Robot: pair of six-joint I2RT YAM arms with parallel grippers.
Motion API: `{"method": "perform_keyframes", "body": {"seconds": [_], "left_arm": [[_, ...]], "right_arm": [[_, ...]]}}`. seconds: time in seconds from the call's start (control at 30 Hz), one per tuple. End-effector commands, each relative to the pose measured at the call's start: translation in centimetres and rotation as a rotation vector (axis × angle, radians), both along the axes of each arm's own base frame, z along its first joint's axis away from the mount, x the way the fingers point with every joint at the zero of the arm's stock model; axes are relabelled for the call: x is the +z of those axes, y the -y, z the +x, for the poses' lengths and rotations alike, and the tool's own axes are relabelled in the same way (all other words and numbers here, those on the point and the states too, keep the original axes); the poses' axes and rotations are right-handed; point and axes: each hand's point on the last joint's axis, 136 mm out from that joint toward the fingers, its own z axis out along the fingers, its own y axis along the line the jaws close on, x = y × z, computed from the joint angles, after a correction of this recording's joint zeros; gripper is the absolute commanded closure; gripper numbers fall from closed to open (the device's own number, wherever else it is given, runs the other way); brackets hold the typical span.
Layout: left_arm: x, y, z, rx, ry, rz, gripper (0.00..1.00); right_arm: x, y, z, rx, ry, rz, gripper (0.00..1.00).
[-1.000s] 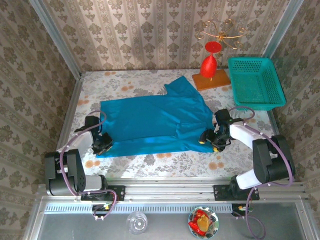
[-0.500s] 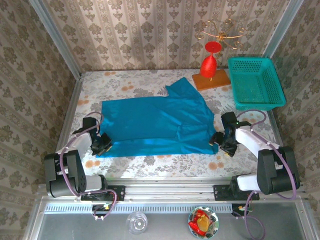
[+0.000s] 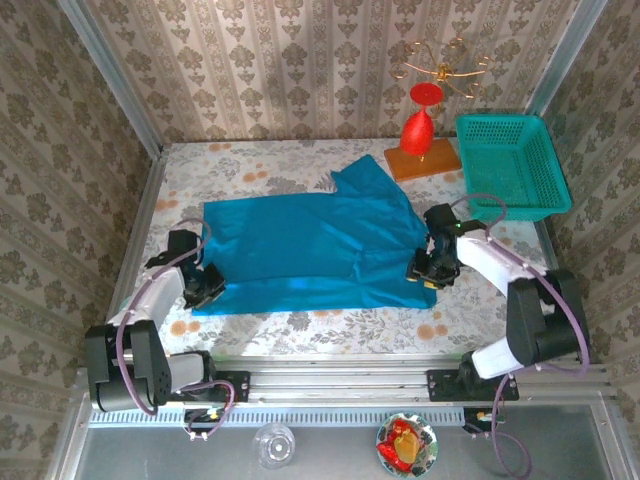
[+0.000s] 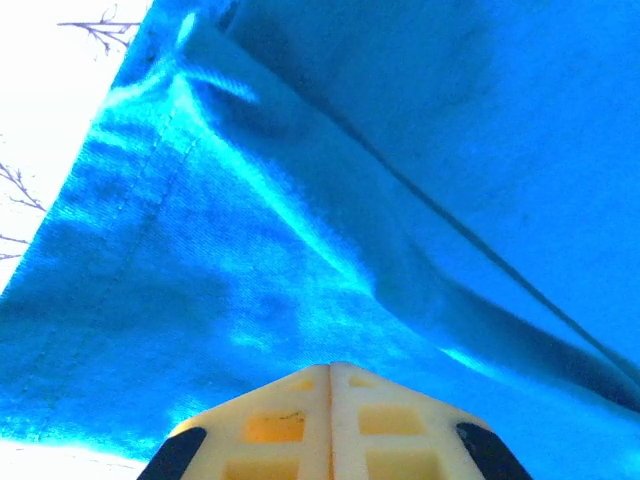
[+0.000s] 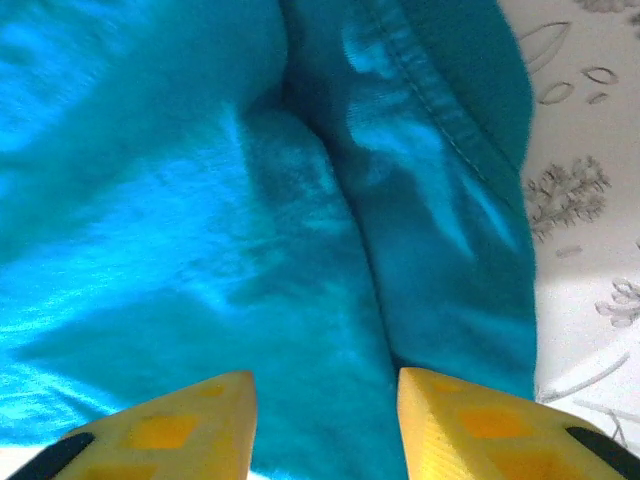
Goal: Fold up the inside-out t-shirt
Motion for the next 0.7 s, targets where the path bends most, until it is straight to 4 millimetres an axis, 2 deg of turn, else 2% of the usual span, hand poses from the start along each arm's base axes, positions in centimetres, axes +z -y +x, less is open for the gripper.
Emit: {"method": "perform_keyframes", "body": {"seconds": [0.0,0.1,0.2,0.3,0.4,0.53,0.67], "left_arm": [[-0.9,-0.2,-0.8,-0.021,-0.053,0.022,0.91],[-1.4,-0.2,-1.0,-0.024,-0.07,0.026,0.92],[-1.6,-0.4,-1.2,-0.018,-0.075,0.036,0.92],[-1.6,-0.9,-1.3,-0.007,-0.073,0.064,0.92],[-1.5,-0.9,-1.3,-0.007,-0.07,0.065,0.91],[-1.4,-1.1,-1.4,-0.001,-0.074,0.076,0.92],[-1.6,-1.4,-1.5,0.008,-0.072,0.091,0.92]], "right_arm": [[0.0,0.8,0.9,0.08,-0.012,-0.105,0.63],[-0.9,1.0,1.1,0.119,-0.051,-0.159,0.68],[-1.9,0.9,0.7,0.133,-0.084,-0.163,0.69],[-2.2,0.7,0.5,0.143,-0.09,-0.174,0.7],[-1.7,0.5,0.6,0.144,-0.075,-0.173,0.78],[0.0,1.4,1.2,0.127,-0.031,-0.227,1.0],[1.2,2.6,2.2,0.119,0.014,-0.298,1.0]]}}
